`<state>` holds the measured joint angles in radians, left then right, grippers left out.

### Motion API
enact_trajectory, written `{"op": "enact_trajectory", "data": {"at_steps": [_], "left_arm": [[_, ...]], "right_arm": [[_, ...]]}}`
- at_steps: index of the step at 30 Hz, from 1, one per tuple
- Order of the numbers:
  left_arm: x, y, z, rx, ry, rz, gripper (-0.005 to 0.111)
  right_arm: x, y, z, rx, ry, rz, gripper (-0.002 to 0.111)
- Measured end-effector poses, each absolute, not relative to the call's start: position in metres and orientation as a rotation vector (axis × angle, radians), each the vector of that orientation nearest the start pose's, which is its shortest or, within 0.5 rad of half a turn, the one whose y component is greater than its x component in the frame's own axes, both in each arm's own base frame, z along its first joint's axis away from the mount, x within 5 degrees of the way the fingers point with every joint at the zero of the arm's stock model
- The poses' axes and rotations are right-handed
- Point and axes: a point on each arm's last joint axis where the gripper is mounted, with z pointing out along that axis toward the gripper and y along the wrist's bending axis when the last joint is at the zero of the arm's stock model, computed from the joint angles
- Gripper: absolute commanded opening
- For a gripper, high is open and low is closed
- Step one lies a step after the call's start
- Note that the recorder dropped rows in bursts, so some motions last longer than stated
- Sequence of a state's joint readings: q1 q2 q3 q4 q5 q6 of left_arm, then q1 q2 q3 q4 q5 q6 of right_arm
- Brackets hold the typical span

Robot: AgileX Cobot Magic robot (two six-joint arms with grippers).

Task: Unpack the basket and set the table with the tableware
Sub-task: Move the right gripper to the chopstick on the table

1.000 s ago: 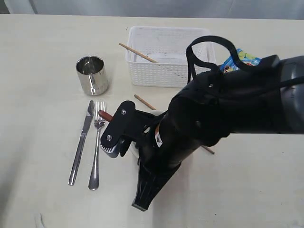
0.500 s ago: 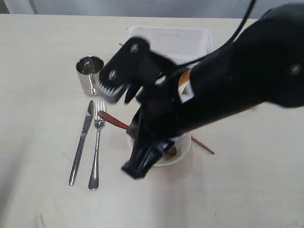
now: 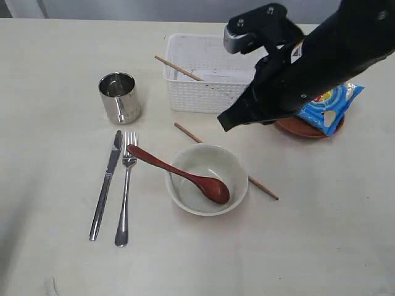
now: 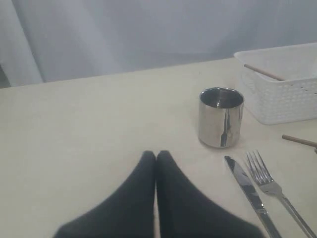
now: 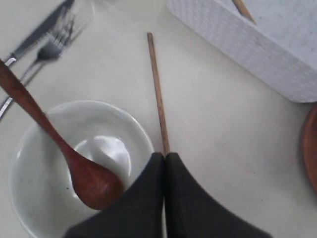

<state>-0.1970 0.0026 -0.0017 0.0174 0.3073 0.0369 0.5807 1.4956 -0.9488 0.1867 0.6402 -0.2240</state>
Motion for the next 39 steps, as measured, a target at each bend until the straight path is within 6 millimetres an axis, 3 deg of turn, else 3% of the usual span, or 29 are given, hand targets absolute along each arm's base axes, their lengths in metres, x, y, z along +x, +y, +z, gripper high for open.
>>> {"op": "enact_trajectory", "data": {"at_steps": [4,10,19,28,34,36,39], "left_arm": [[0.053,-0.01,0.186,0.22,1.779,-0.098,0.0],[0.053,-0.01,0.186,0.22,1.779,-0.098,0.0],[0.053,-0.01,0.186,0.22,1.779,-0.098,0.0],[0.053,-0.01,0.186,0.22,1.779,-0.098,0.0],[0.053,-0.01,0.186,0.22,1.779,-0.098,0.0],[0.053,-0.01,0.186,0.22,1.779,-0.098,0.0],[0.053,-0.01,0.186,0.22,1.779,-0.098,0.0]], "right_arm": [[0.249,0.168,0.213,-0.922,2.599,0.189,0.0],[0.253,0.156,0.21,-0.939,2.624,-0.002,0.0],[0.244,0.147,0.2,-0.991,2.694,-0.086,0.0],[0.224,0.139,0.169,-0.979,2.747,-0.027,0.0],[0.212,0.138,0.157,-1.145,2.707,0.044,0.0],[0.21,0.141,0.156,-1.236,2.668,0.097,0.014],[0.21,0.142,0.157,-1.293,2.635,0.108,0.05]]}}
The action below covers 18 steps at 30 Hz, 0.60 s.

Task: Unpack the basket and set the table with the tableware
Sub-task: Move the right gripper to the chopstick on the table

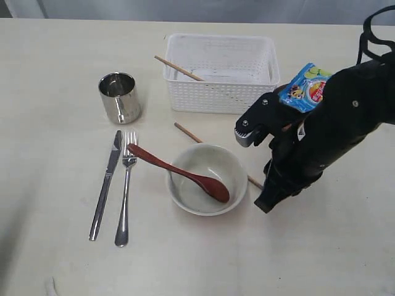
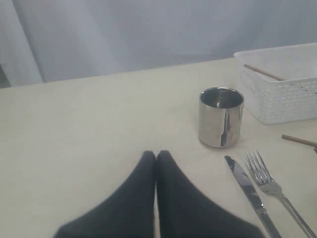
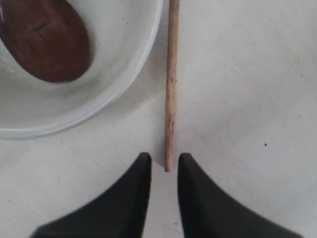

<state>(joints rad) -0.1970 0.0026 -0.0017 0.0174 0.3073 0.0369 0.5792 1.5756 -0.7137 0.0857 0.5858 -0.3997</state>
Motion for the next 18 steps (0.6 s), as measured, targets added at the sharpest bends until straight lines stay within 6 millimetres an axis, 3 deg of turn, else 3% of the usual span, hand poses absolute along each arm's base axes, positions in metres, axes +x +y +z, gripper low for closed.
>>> {"op": "enact_trajectory", "data": {"at_steps": [1,14,16,18], "left_arm": [[0.053,-0.01,0.186,0.22,1.779,-0.098,0.0],[0.053,-0.01,0.186,0.22,1.779,-0.098,0.0],[0.053,-0.01,0.186,0.22,1.779,-0.098,0.0],[0.053,-0.01,0.186,0.22,1.779,-0.098,0.0]], "right_arm": [[0.21,0.143,0.157,-1.302,2.628,0.109,0.055],[0.214,0.146,0.128,-1.316,2.684,0.109,0.05],[0.215,0.146,0.119,-1.323,2.703,0.104,0.046],[0.216,0.147,0.118,-1.318,2.696,0.103,0.032]]}}
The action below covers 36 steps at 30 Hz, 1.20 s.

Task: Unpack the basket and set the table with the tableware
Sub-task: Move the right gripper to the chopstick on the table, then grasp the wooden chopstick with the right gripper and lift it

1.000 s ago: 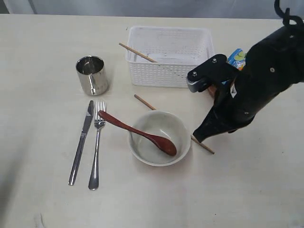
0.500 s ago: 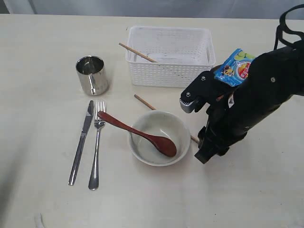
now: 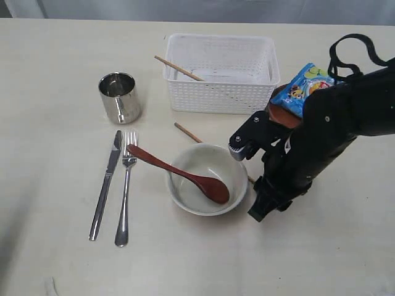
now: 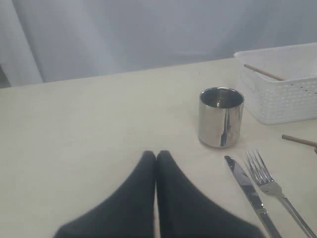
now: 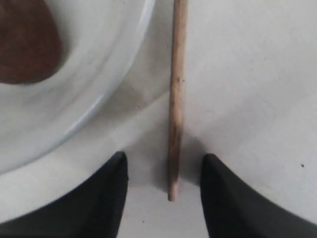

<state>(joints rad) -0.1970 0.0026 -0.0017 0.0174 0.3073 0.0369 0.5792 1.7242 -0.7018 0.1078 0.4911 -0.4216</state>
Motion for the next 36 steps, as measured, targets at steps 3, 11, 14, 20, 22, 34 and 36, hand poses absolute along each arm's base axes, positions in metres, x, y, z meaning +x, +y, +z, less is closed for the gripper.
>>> {"op": "enact_trajectory", "data": {"at_steps": [3,11,14,20,22,34,36], "left_arm": [[0.053,-0.01,0.186,0.22,1.779,-0.098,0.0],[0.053,-0.01,0.186,0.22,1.779,-0.098,0.0],[0.053,-0.01,0.186,0.22,1.779,-0.098,0.0],[0.053,-0.01,0.186,0.22,1.779,-0.098,0.0],[0.053,-0.01,0.186,0.22,1.779,-0.098,0.0],[0.053,-0.01,0.186,0.22,1.779,-0.098,0.0],[0.053,-0.01,0.186,0.22,1.779,-0.098,0.0]], "right_arm": [[0.217,0.147,0.116,-1.316,2.693,0.103,0.006],[0.22,0.15,0.117,-1.298,2.716,0.11,-0.001],[0.221,0.15,0.117,-1.269,2.735,0.109,-0.001],[0.225,0.144,0.125,-1.23,2.72,-0.003,-0.001],[0.226,0.142,0.133,-1.219,2.694,-0.035,-0.001],[0.219,0.133,0.169,-1.205,2.602,-0.085,-0.001],[0.218,0.132,0.174,-1.197,2.603,-0.082,-0.001]]}}
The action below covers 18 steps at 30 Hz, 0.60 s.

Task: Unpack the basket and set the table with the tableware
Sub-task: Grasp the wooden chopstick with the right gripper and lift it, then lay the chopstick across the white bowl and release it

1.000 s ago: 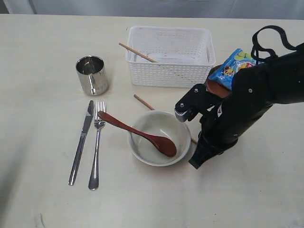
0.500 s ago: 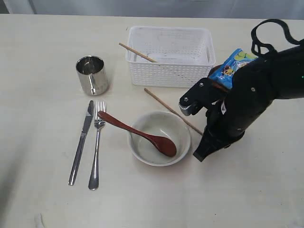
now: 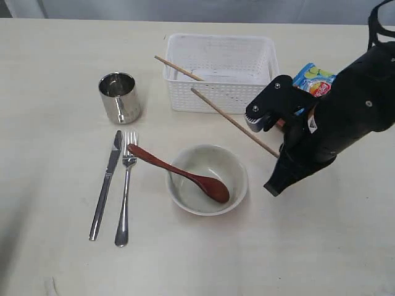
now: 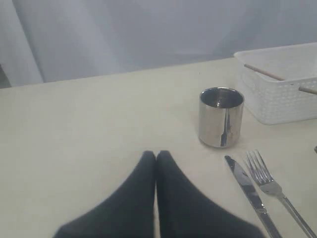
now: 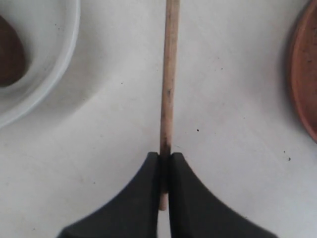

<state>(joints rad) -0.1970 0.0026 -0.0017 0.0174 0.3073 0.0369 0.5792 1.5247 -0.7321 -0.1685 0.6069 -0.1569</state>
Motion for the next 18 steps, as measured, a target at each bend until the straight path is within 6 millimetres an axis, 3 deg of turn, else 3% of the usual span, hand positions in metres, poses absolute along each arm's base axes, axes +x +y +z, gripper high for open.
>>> {"op": "enact_trajectory", "data": {"at_steps": [10,18], "left_arm": [[0.053,-0.01,0.186,0.22,1.779,-0.098,0.0],[0.053,-0.01,0.186,0.22,1.779,-0.098,0.0]], "right_arm": [[0.199,0.132,0.2,-1.057,2.651,0.086,-0.001],[0.162,0.156,0.207,-1.244,2.667,0.129,-0.001]]}}
